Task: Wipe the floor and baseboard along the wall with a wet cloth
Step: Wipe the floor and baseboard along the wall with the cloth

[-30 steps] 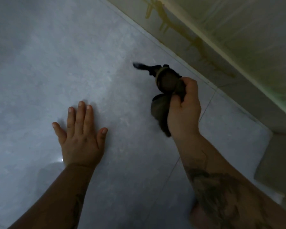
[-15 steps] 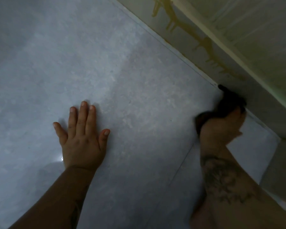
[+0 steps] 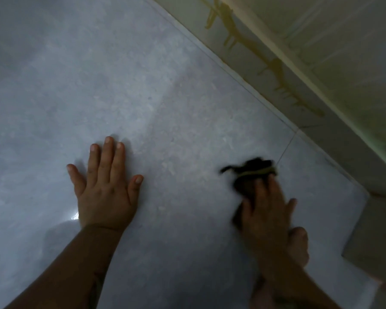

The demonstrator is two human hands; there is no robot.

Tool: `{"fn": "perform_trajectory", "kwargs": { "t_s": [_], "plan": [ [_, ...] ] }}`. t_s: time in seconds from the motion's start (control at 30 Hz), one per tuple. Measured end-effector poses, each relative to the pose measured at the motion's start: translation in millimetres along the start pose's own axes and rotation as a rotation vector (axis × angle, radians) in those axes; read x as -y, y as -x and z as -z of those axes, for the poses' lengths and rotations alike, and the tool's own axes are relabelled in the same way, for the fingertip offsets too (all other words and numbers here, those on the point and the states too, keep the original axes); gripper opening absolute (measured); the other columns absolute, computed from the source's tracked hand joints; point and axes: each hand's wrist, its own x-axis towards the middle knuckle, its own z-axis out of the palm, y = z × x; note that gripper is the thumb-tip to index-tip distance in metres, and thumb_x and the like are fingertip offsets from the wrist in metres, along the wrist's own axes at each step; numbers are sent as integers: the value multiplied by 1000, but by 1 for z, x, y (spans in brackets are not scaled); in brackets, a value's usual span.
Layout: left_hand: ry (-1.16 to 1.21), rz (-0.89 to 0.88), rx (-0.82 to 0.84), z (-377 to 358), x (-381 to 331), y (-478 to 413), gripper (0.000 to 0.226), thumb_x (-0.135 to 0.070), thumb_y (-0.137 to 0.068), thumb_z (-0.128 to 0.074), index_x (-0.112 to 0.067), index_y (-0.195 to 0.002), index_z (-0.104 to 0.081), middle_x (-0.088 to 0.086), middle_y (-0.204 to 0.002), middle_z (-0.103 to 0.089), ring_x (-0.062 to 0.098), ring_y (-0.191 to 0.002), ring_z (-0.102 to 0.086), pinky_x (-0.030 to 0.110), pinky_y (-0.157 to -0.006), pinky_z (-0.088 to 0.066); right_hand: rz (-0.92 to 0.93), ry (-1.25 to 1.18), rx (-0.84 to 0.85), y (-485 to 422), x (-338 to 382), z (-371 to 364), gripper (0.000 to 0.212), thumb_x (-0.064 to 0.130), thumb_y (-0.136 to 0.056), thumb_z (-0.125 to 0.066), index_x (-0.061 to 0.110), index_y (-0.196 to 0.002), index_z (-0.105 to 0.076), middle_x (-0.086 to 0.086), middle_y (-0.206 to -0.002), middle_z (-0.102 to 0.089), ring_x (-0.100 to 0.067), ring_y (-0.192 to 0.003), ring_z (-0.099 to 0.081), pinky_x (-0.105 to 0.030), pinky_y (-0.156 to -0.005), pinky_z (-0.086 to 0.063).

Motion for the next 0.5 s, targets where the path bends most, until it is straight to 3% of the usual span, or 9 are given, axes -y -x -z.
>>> {"fn": "perform_trajectory", "kwargs": {
  "t_s": [0.1, 0.17, 0.23, 0.33, 0.43, 0.5],
  "plan": [
    [9, -7, -16, -2, 1, -1, 69, -52, -95, -26, -12, -152, -21, 9, -160, -17, 27, -148, -9, 55, -115, 6, -401, -132, -104, -73, 2, 9, 56, 17, -90, -53, 4, -143, -38, -23, -151, -33, -38, -136, -35, -63, -110, -24],
    [7, -3, -26, -3, 2, -1, 69, -52, -96, -23, -13, -153, -16, 6, -160, -11, 26, -149, -6, 54, -116, 6, -432, -187, -225, -127, 40, 9, 56, 20, -89, -53, 1, -140, -43, -26, -146, -39, -40, -130, -42, -52, -107, -33],
    [30, 2, -50, -4, 2, -1, 68, -52, -97, -20, -13, -152, -15, 7, -160, -11, 26, -148, -6, 55, -117, 4, -213, -186, -218, -149, 98, 5, 55, 23, -87, -53, 4, -138, -46, -24, -144, -43, -40, -126, -45, -44, -104, -35],
    [146, 49, -133, -2, 12, -9, 66, -47, -99, -24, -6, -150, -25, 15, -158, -22, 33, -147, -14, 57, -115, -4, 404, -198, -76, -92, 163, -1, 46, 18, -88, -55, 12, -134, -53, -21, -140, -47, -40, -123, -48, -45, -102, -38],
    [202, 128, -241, 12, 48, -29, 66, -46, -99, -24, -4, -149, -29, 19, -157, -25, 39, -145, -16, 59, -113, -6, 862, -167, 101, 19, 131, -7, 47, 22, -90, -50, 27, -137, -48, -6, -152, -37, -34, -136, -38, -49, -109, -28],
    [180, 183, -287, 25, 78, -44, 65, -46, -100, -25, -5, -150, -27, 18, -158, -23, 40, -146, -13, 60, -113, -4, 982, -65, 144, 50, 70, -7, 54, 26, -88, -48, 36, -140, -39, 5, -158, -23, -26, -144, -26, -52, -113, -16]
  ]
}}
